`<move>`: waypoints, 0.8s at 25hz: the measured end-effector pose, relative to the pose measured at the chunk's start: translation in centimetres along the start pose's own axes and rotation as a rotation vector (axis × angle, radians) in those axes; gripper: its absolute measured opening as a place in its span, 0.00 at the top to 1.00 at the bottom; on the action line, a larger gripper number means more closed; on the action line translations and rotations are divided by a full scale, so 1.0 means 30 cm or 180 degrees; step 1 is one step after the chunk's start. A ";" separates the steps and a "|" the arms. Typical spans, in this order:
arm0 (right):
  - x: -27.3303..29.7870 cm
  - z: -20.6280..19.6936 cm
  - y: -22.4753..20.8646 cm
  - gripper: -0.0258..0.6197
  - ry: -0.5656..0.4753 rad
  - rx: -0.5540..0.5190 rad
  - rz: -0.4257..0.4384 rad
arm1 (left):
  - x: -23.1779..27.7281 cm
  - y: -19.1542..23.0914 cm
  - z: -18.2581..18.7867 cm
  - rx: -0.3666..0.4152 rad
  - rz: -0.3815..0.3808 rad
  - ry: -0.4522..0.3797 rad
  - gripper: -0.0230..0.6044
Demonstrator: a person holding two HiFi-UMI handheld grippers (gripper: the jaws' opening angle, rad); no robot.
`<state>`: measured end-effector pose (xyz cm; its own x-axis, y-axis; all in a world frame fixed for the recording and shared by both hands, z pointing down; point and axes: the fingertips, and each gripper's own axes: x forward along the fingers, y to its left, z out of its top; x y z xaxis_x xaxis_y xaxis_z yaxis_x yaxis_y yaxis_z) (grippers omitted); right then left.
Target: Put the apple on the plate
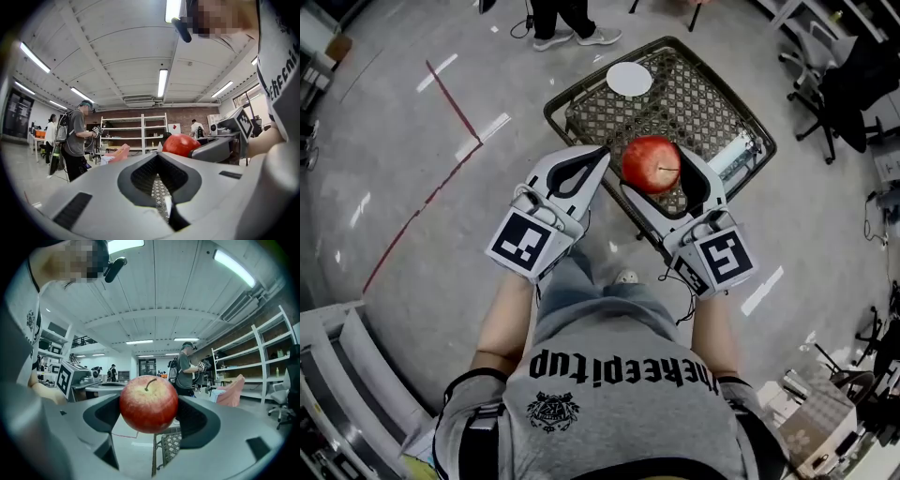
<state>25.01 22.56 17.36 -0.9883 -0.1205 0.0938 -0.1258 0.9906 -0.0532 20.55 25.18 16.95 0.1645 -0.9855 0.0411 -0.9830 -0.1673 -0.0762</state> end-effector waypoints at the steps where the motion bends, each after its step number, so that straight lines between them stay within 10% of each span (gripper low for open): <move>1: 0.019 0.000 -0.007 0.35 0.0001 0.0010 -0.0041 | 0.007 0.023 0.002 0.0014 -0.0042 -0.0019 0.94; 20: 0.374 0.028 -0.002 0.35 -0.0034 0.0131 -0.0683 | 0.004 0.395 -0.026 0.0079 -0.0669 -0.0030 0.94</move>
<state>13.84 21.10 17.58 -0.9393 -0.3292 0.0967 -0.3366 0.9388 -0.0737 8.86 23.10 16.82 0.3667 -0.9290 0.0495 -0.9246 -0.3699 -0.0913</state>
